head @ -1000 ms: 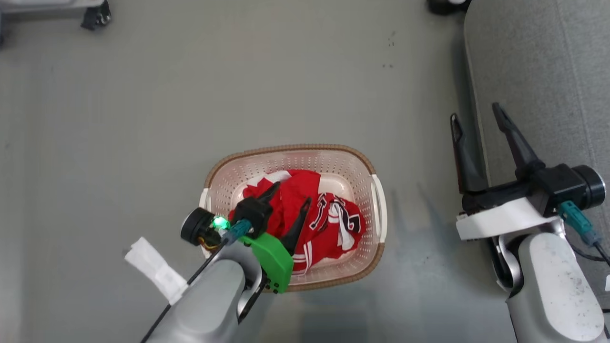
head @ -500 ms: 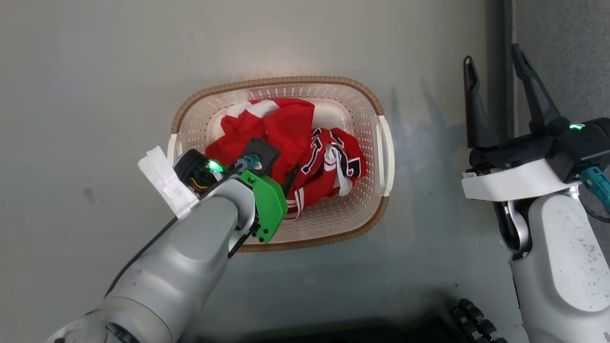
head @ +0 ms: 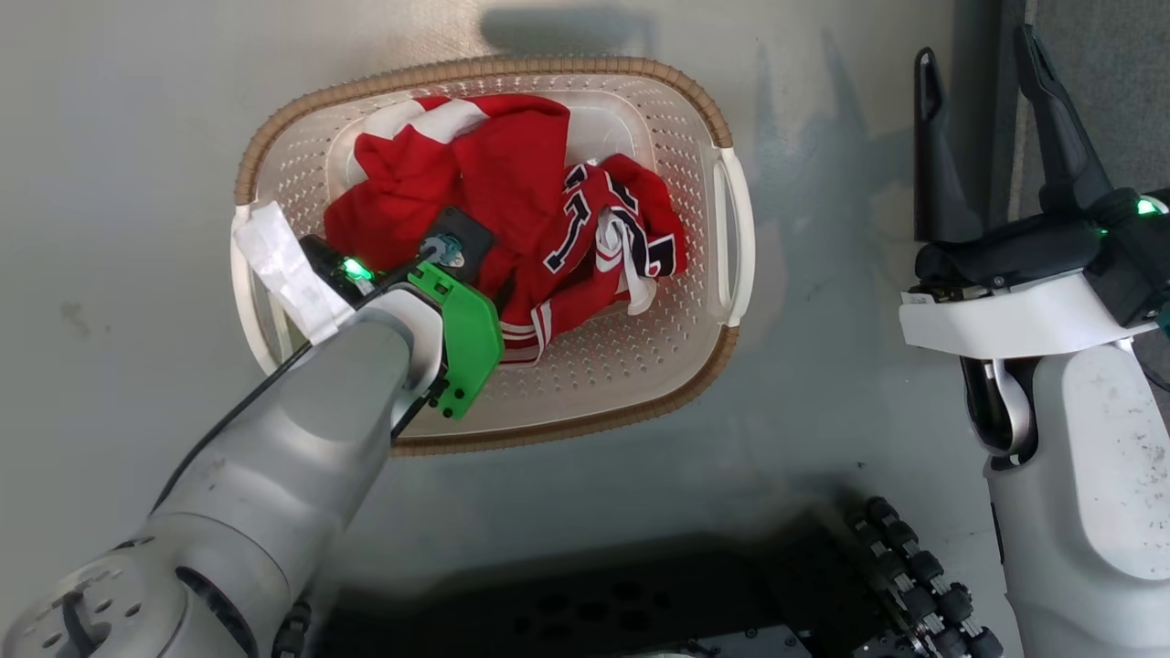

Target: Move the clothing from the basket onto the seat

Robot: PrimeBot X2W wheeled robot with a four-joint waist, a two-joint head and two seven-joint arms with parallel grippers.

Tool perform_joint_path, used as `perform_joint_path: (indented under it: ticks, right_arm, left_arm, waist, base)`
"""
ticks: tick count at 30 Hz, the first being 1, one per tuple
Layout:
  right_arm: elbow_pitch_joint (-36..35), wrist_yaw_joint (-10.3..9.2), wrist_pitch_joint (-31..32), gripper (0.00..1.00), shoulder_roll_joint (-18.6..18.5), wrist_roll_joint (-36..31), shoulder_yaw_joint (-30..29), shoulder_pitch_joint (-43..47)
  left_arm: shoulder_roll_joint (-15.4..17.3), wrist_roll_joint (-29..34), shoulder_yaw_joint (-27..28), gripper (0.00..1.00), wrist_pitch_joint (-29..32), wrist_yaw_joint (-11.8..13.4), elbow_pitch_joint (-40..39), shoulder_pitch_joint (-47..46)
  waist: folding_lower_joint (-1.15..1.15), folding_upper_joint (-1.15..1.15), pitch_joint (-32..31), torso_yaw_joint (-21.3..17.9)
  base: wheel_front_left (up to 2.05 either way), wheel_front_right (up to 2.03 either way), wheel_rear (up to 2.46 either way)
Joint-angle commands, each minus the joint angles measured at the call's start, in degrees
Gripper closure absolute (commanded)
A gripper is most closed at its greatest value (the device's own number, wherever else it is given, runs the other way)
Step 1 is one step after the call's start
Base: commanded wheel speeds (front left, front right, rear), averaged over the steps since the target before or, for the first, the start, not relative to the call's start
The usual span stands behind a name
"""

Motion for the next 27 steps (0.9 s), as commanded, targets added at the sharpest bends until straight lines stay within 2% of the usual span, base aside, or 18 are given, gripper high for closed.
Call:
perform_joint_path:
  ticks: [1,8,15,21,22,23,27]
  right_arm:
    - [-0.4,-0.08,-0.1,0.0,-0.1,0.7,0.1,-0.7]
    - [-0.9,-0.08,-0.1,0.0,-0.1,2.7,0.4,-1.0]
    - [-0.5,-0.08,-0.1,0.0,-0.1,3.4,1.1,-0.8]
    - [-0.3,-0.08,-0.1,0.0,-0.1,3.4,1.2,-1.2]
    - [-0.2,-0.08,-0.1,0.0,-0.1,3.3,1.3,-1.2]
    - [-0.2,-0.08,-0.1,0.0,-0.1,3.2,1.3,-1.2]
    - [-0.1,-0.08,-0.1,0.0,-0.1,3.0,1.3,-1.1]
  left_arm:
    - [0.9,-0.3,-0.5,0.0,-0.1,-0.2,0.6,-1.5]
    - [1.0,0.9,-1.8,0.0,-2.9,-0.2,4.1,-4.2]
    - [0.1,2.0,-2.5,0.0,-4.9,1.5,6.7,-4.9]
    - [-0.5,1.4,-2.6,0.0,-5.6,0.8,7.4,-3.9]
    - [-0.6,1.3,-2.6,0.71,-6.0,0.7,7.4,-3.7]
    - [-0.6,1.3,-2.7,1.0,-6.4,0.6,7.5,-3.6]
    - [-0.9,1.6,-2.9,1.0,-7.7,0.3,7.7,-3.3]
  waist:
    - [-0.01,0.0,2.1,-1.3]
    - [-0.01,0.0,4.2,-2.5]
    - [-0.01,0.0,5.5,-3.2]
    - [-0.01,0.0,5.8,-3.9]
    - [-0.01,0.0,5.8,-3.9]
    - [-0.01,0.0,5.6,-4.0]
    - [-0.01,0.0,5.2,-4.2]
  base:
    - [0.0,0.0,0.0]
    - [0.0,0.0,0.0]
    - [0.0,0.0,0.0]
    - [0.0,0.0,0.0]
    - [0.0,0.0,0.0]
    - [0.0,0.0,0.0]
    - [0.0,0.0,0.0]
